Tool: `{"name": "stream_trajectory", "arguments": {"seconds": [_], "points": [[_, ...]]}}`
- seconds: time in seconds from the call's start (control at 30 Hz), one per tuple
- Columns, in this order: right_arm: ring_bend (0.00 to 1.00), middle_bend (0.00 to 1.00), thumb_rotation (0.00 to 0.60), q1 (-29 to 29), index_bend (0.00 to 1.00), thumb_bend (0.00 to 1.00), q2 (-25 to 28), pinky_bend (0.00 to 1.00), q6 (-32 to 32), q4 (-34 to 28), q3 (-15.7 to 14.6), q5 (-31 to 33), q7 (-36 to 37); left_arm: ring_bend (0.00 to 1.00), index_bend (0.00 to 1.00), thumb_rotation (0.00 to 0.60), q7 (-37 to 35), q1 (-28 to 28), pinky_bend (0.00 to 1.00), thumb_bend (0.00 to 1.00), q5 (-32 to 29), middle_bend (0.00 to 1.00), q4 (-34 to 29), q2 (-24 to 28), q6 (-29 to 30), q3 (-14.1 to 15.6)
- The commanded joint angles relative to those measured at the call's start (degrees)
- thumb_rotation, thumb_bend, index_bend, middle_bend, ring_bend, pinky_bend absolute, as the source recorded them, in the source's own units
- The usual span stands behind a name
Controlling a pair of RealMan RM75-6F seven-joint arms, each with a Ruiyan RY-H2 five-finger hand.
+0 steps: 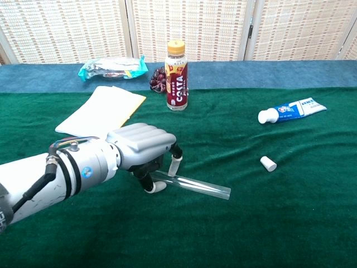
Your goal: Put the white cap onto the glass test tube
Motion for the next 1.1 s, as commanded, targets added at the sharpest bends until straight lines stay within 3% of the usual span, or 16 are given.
{"name": "stream_trajectory", "arguments": {"seconds": [0.03,0.4,0.67,0.9,1.0,1.1], "points": [[0.48,0.35,0.600,0.0,0.12,0.51,0.0,0.40,0.0,0.0,0.0,0.0,0.0,0.93,0.54,0.600,-0.2,-0.1,0.85,0.41,0.2,0.98,-0.2,0.1,0.3,0.3],[0.49,0.37,0.600,-0.2,0.12,0.51,0.0,0.41,0.3,-0.1,-0.1,-0.3,-0.1,0.95,0.61,0.600,-3.7,0.5,0.86,0.43,0.7,1.00,-1.5,1.4,1.8,-0.3],[0.51,0.39,0.600,0.3,0.13,0.51,0.3,0.41,0.9,-1.3,-0.2,-2.3,-1.5,0.96,0.64,0.600,-8.4,2.3,0.86,0.44,1.2,1.00,-4.9,5.7,2.8,-1.1],[0.56,0.43,0.600,3.0,0.16,0.51,1.7,0.44,-1.3,-5.4,-1.0,-7.3,-6.8,0.96,0.65,0.600,-22.0,7.8,0.87,0.46,1.8,1.00,-11.0,15.3,3.6,-3.5],[0.63,0.49,0.600,4.9,0.18,0.51,1.9,0.54,-3.8,-7.7,-1.3,-9.2,-10.5,0.96,0.65,0.600,-27.1,10.0,0.87,0.47,3.1,1.00,-12.7,18.9,3.9,-4.0],[0.74,0.57,0.600,7.2,0.18,0.51,1.7,0.69,-7.1,-10.1,-1.5,-10.9,-13.9,0.96,0.65,0.600,-31.2,12.0,0.87,0.48,4.8,1.00,-13.7,21.8,4.5,-4.0]]}}
